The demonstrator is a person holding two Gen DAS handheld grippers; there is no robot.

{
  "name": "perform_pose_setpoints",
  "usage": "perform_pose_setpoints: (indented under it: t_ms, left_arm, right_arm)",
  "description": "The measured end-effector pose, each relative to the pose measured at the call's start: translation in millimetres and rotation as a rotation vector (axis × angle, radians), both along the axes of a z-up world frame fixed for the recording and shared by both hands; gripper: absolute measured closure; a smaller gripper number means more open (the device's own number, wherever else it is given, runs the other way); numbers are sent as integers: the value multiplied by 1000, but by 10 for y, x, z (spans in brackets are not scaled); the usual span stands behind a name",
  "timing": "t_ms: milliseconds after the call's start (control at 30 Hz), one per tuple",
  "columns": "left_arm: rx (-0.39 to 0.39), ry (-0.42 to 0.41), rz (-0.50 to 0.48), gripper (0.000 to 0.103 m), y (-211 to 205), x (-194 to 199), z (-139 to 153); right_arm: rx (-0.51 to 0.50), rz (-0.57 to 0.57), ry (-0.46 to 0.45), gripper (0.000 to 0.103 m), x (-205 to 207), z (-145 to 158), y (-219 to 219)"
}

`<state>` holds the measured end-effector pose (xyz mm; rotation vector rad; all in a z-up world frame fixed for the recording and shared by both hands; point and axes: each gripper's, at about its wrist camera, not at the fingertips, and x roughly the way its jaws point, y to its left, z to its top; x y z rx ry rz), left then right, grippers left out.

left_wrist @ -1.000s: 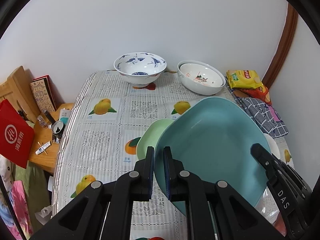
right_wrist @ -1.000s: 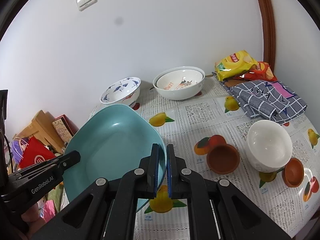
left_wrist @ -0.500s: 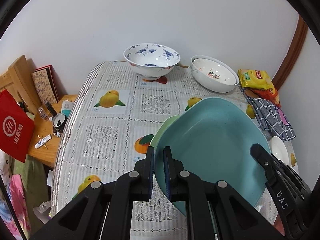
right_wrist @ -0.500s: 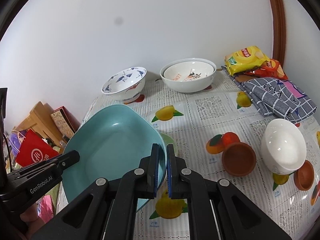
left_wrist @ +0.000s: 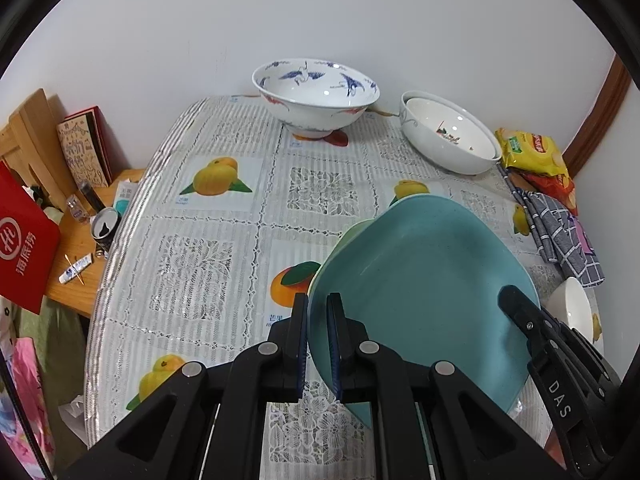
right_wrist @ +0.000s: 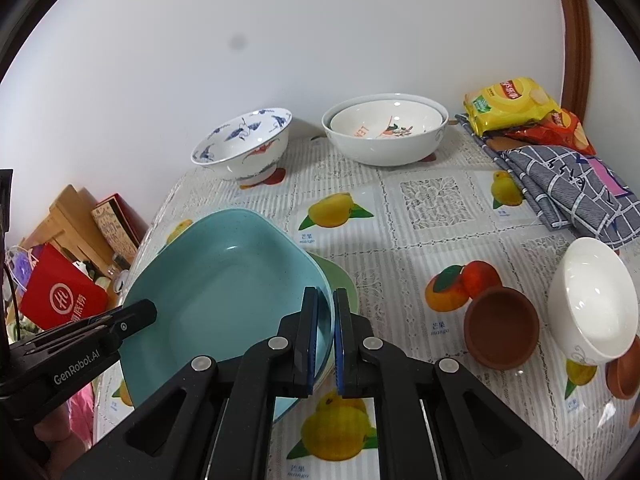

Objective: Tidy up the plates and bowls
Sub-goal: 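Lower the blue plate with both tools onto the green plate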

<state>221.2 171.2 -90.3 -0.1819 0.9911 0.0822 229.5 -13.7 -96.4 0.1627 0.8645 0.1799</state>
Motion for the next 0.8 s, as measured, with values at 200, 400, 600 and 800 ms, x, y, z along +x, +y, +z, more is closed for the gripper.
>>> perform_pose_setpoints:
  t_ms: [200,400,600,800]
  left_arm:
    - [-5,26,5,94,-11,121,-146]
    - [1,54,8,94,-55,253,-308]
    - [1,70,12,94,-86,340,-410]
    - [-8,78,15,94,-83,373,-462]
  right_arm:
    - [-13,13,19,96,148,-136,2]
    - [-23,28,44,96,307,-303,-17]
    - [-41,48,58,95,428,-422,-41]
    - [-75,87,46,94,511,-495,-19]
